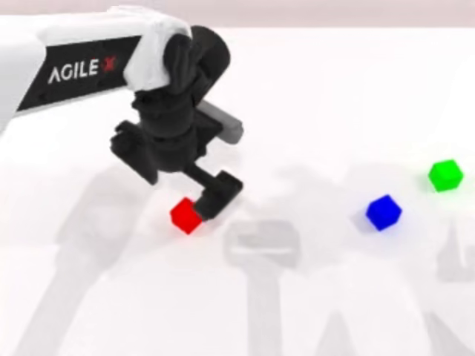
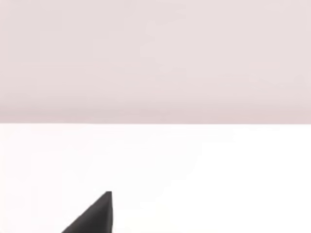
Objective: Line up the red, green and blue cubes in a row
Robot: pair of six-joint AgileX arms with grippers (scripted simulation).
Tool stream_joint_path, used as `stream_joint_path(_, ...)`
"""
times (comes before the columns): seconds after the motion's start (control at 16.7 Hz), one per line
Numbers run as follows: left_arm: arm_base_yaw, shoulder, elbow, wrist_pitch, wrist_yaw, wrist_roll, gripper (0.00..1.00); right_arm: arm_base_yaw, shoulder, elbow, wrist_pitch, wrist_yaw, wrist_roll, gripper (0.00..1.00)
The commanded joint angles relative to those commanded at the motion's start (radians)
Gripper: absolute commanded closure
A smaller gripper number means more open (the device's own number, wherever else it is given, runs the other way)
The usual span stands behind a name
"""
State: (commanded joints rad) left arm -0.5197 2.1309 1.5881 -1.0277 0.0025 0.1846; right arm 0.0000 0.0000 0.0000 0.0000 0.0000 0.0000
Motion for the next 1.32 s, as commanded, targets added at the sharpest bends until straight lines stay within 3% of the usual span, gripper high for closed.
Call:
stream_joint_path(0.24, 0.0, 0.061, -0.094, 0.161, 0.001, 0.0, 0.0, 0.0, 0.0, 0.0, 0.0, 0.0, 0.0, 0.0)
stream_joint_path(0.54, -0.001, 0.077, -0.115, 0.192, 0.001, 0.001, 0.0, 0.0, 0.0, 0.0, 0.0, 0.0, 0.0, 0.0)
stream_joint_path(1.32, -0.001, 0.077, -0.115, 0.192, 0.001, 0.001, 0.98, 0.0, 0.0, 0.0, 0.0, 0.0, 0.0, 0.0)
